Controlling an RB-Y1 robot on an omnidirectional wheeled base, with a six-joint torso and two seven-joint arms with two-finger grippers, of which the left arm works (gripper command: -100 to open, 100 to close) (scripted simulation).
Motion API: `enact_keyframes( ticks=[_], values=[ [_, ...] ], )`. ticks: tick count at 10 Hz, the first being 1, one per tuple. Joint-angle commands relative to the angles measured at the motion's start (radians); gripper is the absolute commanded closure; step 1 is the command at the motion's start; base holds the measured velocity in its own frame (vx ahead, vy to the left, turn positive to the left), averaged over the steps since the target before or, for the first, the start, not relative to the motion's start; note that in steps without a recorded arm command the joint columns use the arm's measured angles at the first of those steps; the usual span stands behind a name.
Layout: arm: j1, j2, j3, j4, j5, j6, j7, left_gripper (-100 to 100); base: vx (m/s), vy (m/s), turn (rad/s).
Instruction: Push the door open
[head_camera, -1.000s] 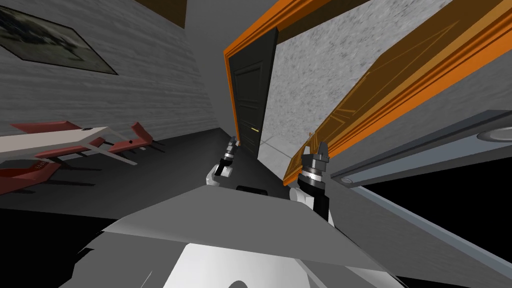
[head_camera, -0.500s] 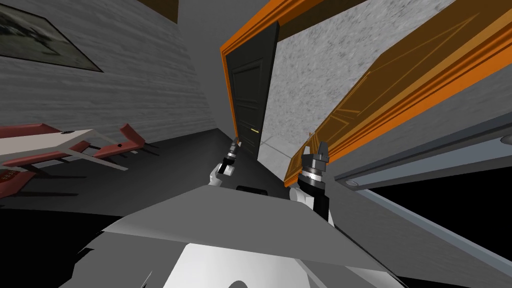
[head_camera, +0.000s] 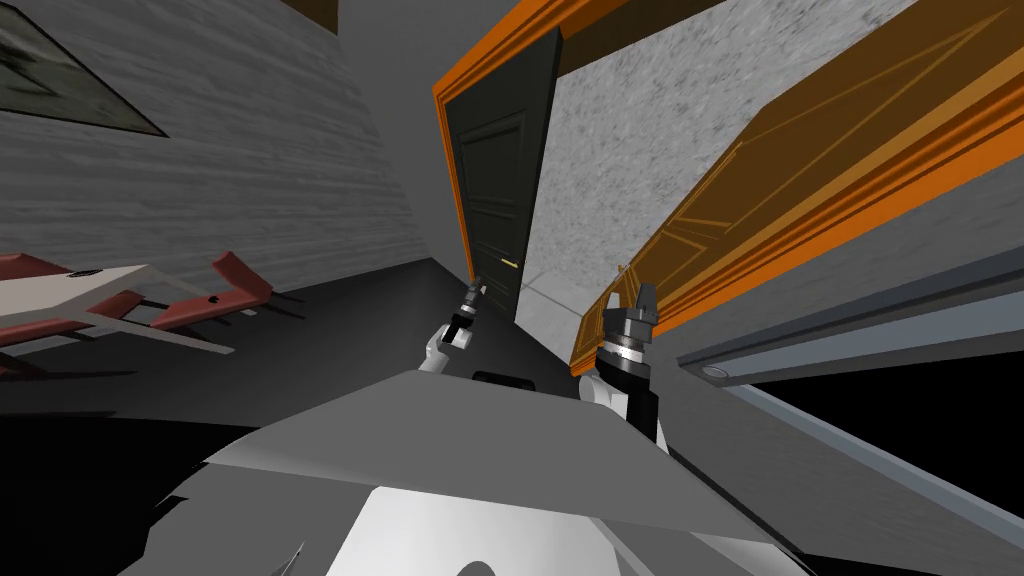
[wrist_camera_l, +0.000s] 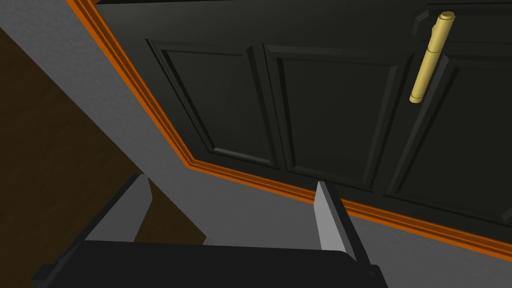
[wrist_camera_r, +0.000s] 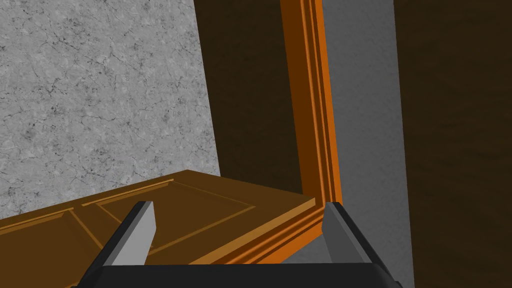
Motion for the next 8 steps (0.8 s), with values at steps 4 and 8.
enact_keyframes(
  ticks=[4,8],
  values=[
    [-0.066,-0.004,-0.010,0.111,0.002,0.008,-0.001,-100,0.084,0.079,-0.059],
    [-0.121,-0.010,-0.018,0.202,0.003,0.018,-0.001,-100,0.088,0.079,-0.059]
  ],
)
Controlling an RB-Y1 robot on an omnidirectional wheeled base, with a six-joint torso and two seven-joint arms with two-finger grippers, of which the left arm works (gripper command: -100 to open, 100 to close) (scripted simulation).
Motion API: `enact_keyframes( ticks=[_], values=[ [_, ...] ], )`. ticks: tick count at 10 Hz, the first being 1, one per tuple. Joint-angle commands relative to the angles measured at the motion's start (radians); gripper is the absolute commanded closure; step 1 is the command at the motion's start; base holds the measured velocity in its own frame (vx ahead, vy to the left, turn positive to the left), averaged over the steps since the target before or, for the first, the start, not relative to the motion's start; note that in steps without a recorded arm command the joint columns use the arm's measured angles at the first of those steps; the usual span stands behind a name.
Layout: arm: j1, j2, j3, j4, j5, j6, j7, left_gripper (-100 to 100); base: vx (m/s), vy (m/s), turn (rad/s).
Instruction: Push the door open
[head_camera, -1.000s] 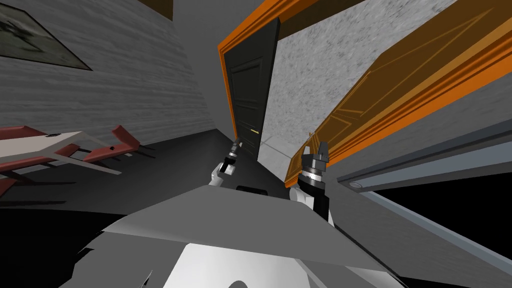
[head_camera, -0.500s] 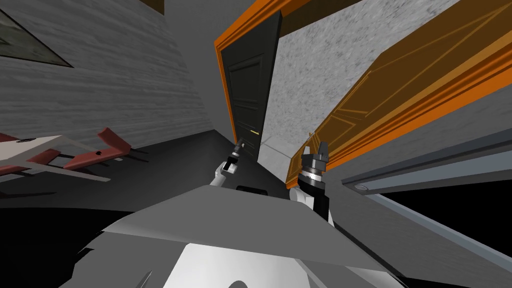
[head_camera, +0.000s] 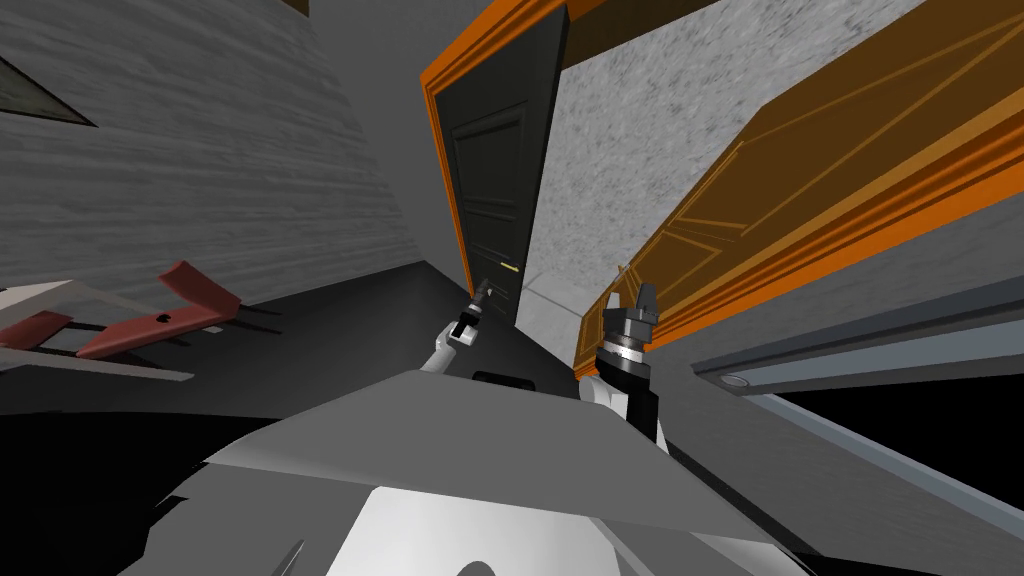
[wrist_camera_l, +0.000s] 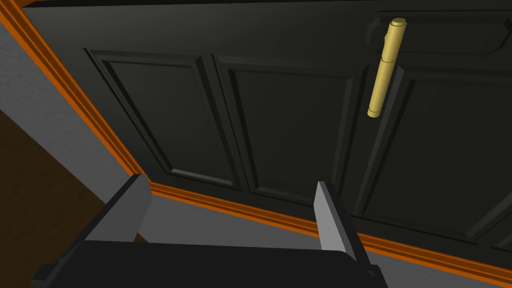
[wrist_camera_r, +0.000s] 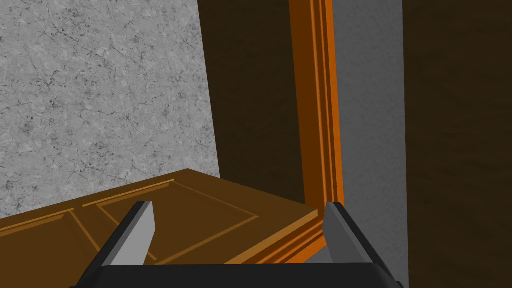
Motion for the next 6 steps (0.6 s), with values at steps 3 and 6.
enact_keyframes(
  ticks=[3,6],
  values=[
    [-0.050,-0.005,-0.007,0.083,0.002,0.007,0.000,-100,0.076,0.083,-0.057],
    [-0.089,-0.012,-0.013,0.147,0.003,0.013,0.000,-100,0.080,0.078,-0.057]
  ],
)
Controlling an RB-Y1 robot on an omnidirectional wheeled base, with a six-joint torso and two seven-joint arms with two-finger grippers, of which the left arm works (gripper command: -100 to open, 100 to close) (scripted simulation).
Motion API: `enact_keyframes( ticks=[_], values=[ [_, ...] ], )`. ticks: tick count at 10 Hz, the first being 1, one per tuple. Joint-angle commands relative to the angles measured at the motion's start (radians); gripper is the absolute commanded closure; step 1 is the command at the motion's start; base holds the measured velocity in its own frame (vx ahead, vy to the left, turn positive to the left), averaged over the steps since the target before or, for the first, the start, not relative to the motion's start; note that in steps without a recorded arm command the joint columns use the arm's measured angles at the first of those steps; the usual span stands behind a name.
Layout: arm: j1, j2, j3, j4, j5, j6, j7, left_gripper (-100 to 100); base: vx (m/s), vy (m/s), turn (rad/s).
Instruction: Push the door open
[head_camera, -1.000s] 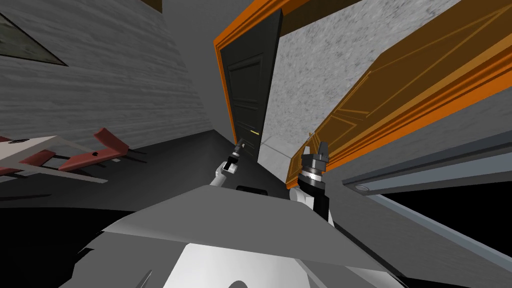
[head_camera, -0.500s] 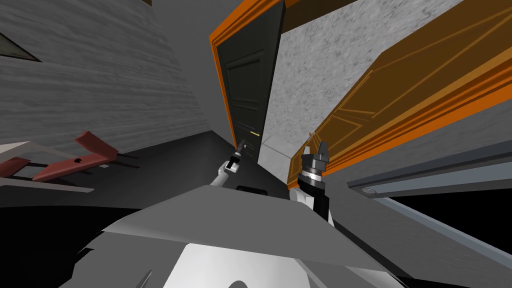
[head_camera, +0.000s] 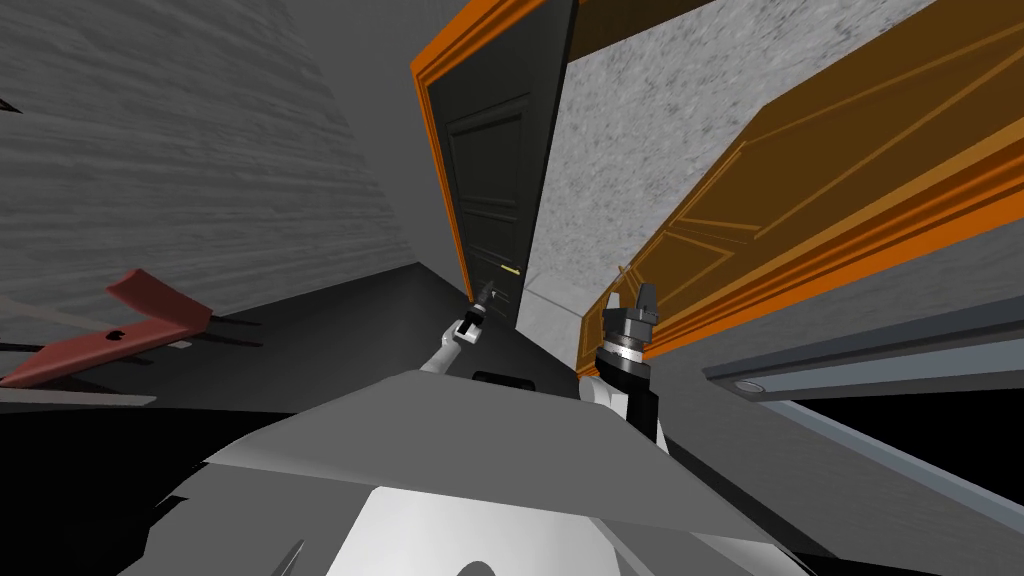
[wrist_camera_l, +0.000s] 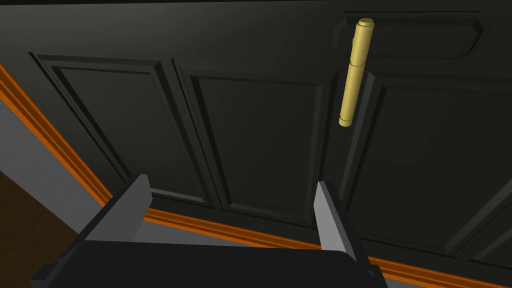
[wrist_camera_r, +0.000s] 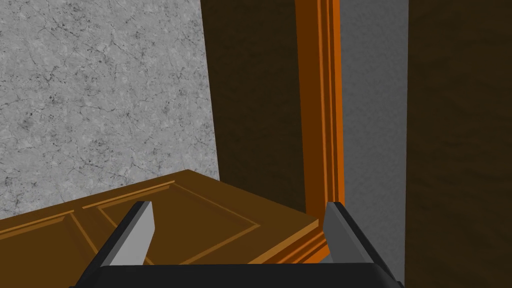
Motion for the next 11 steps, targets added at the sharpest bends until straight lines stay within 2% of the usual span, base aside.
enact_keyframes(
  ticks=[1,6,7,11],
  values=[
    [-0.019,-0.002,-0.004,0.029,0.001,0.007,0.001,-100,0.089,0.082,-0.054],
    [-0.082,-0.016,-0.013,0.131,0.002,0.018,0.001,-100,0.077,0.081,-0.054],
    [-0.105,-0.023,-0.017,0.169,0.003,0.022,0.000,-100,0.085,0.106,-0.080],
    [-0.150,-0.037,-0.024,0.242,0.004,0.029,0.000,-100,0.087,0.090,-0.050]
  ],
)
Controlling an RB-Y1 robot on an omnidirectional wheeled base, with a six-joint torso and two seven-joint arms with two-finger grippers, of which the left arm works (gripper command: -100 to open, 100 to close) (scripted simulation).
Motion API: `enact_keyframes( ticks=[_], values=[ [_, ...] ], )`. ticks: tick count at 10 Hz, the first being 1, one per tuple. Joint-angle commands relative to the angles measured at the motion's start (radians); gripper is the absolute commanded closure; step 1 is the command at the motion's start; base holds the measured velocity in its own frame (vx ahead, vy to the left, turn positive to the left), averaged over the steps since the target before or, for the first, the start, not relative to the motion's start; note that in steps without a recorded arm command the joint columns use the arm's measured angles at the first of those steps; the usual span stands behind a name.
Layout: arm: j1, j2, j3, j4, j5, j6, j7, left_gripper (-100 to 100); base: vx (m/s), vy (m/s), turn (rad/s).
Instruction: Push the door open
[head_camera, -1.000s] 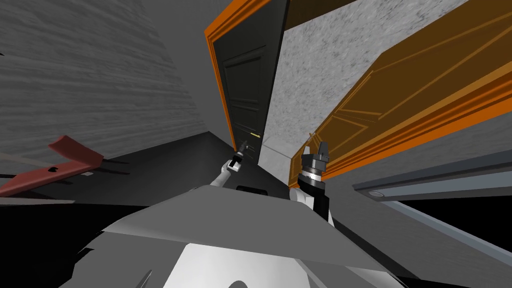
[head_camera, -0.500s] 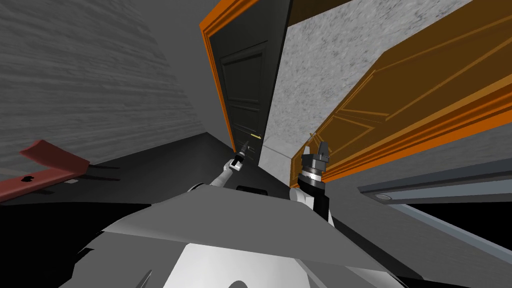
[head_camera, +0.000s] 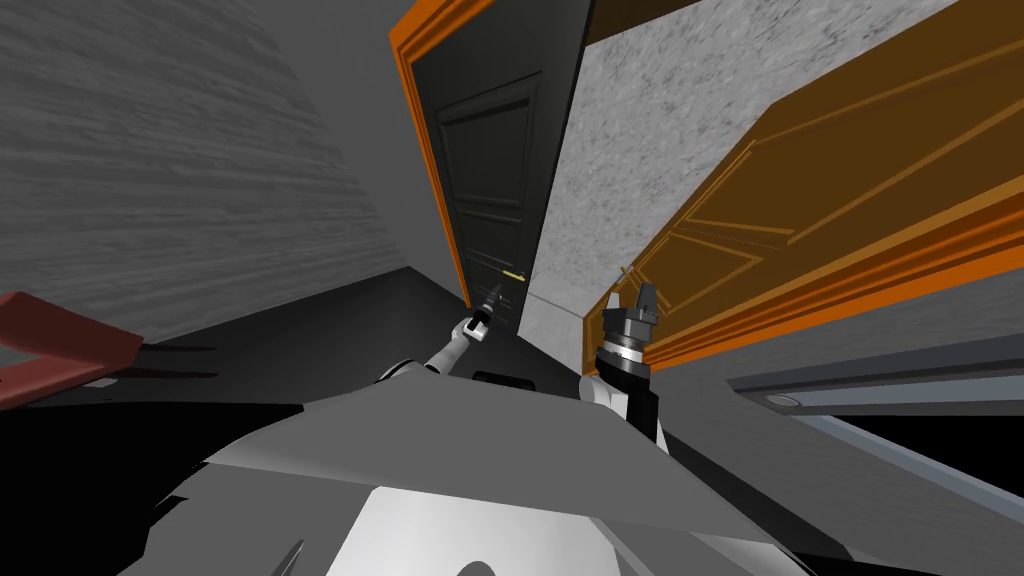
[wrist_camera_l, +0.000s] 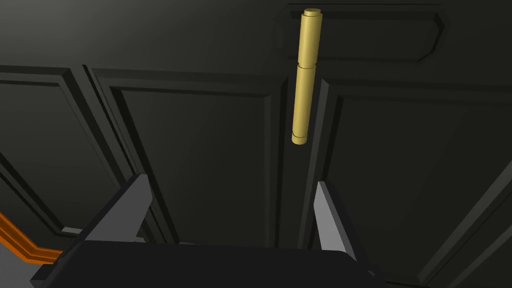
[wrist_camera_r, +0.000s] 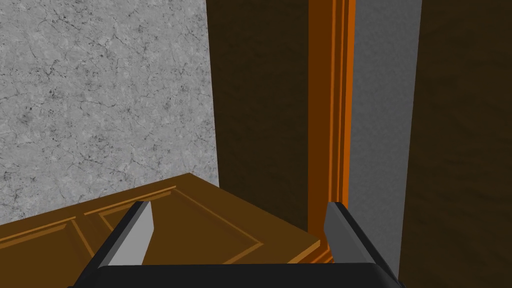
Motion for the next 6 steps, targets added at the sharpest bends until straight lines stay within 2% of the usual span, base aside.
enact_keyframes(
  ticks=[1,3,5,6],
  values=[
    [-0.020,-0.008,-0.001,0.033,0.001,0.001,-0.002,-100,0.071,0.065,-0.045],
    [-0.050,-0.019,-0.006,0.082,0.001,0.006,-0.002,-100,0.078,0.067,-0.059],
    [-0.084,-0.035,-0.011,0.138,0.002,0.012,-0.002,-100,0.122,0.128,-0.073],
    [-0.092,-0.039,-0.012,0.151,0.002,0.013,-0.002,-100,0.099,0.098,-0.050]
  ],
)
